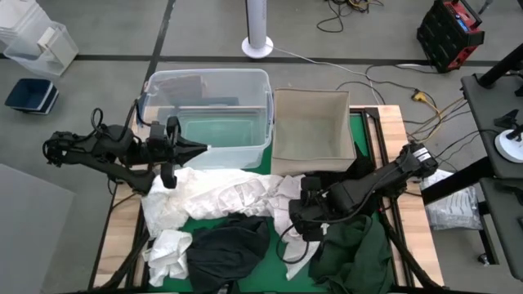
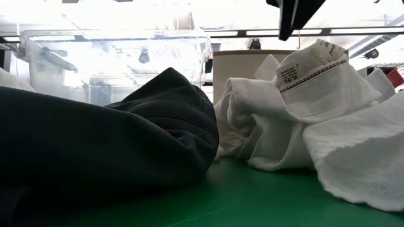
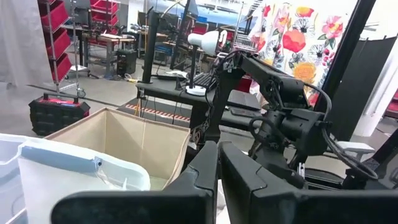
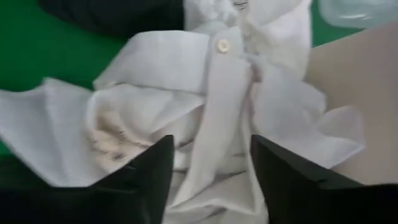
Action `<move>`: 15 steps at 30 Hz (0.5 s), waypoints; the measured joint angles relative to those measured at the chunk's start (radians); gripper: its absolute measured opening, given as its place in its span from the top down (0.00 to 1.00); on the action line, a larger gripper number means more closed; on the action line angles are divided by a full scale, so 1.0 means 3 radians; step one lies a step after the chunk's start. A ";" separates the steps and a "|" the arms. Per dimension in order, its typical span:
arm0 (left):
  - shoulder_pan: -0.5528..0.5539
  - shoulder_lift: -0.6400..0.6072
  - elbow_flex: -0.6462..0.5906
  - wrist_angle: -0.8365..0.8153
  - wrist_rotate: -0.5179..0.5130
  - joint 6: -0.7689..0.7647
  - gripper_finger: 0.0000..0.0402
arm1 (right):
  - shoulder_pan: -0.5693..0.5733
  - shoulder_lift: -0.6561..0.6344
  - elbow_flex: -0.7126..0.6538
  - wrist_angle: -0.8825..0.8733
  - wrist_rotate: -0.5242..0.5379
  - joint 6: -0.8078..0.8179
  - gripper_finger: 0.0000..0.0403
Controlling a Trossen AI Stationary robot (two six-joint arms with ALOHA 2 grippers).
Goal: Sort clothes
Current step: Put the white shirt into the transparent laundry bin
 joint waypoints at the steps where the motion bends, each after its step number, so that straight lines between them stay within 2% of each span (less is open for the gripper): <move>1: 0.0000 -0.0001 -0.0001 -0.0001 0.0000 0.0000 1.00 | -0.0002 0.0003 -0.0015 0.0009 0.0056 -0.0026 0.44; 6: 0.0000 -0.0003 0.0000 0.0002 -0.0003 -0.0068 1.00 | -0.0005 0.0060 -0.0227 0.0326 0.0156 -0.0073 0.31; 12: 0.0000 0.0000 -0.0001 0.0004 -0.0003 -0.0086 1.00 | 0.0005 0.0091 -0.0644 0.0860 0.0153 -0.0064 0.24; 15: 0.0000 0.0000 -0.0001 0.0005 -0.0004 -0.0088 1.00 | -0.0031 0.0091 -0.0827 0.0894 0.0153 0.0094 0.21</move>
